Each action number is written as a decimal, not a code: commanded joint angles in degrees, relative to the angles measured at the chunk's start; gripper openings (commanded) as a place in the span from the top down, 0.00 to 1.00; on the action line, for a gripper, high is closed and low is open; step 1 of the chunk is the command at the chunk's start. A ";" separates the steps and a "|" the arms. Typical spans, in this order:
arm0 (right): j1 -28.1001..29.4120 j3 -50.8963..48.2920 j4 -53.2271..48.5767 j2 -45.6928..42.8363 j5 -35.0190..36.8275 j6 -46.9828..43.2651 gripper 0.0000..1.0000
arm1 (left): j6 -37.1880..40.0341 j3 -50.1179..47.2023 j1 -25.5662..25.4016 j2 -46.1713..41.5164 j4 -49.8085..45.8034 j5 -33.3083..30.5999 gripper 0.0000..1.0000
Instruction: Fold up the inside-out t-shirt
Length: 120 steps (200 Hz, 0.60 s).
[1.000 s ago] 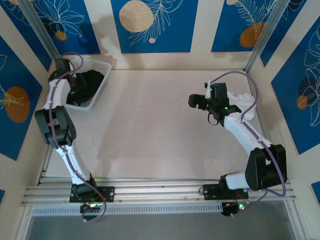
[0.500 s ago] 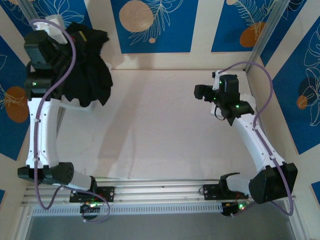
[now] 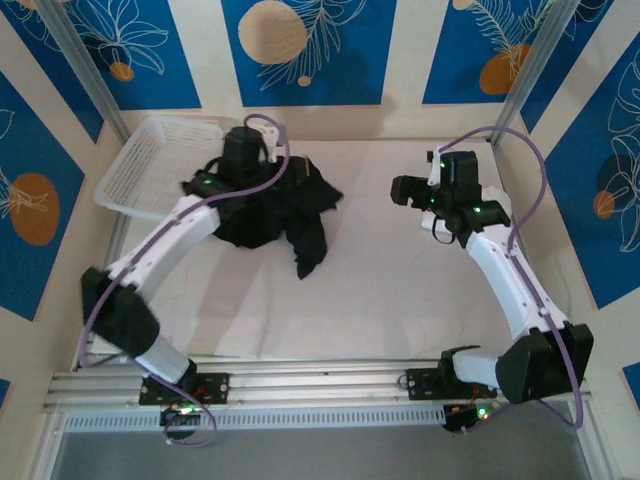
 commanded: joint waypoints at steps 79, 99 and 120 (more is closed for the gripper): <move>-8.48 16.56 -4.21 39.63 -11.50 2.44 0.15 | 1.28 -9.23 1.36 -2.88 2.80 -6.09 0.00; -10.27 18.38 -7.67 41.85 -8.66 1.28 0.16 | 1.88 -10.45 1.58 -3.65 2.29 -7.08 0.00; -13.00 17.67 -9.98 41.59 -5.27 -0.03 0.16 | 2.52 -12.50 2.04 -5.06 1.87 -8.91 0.00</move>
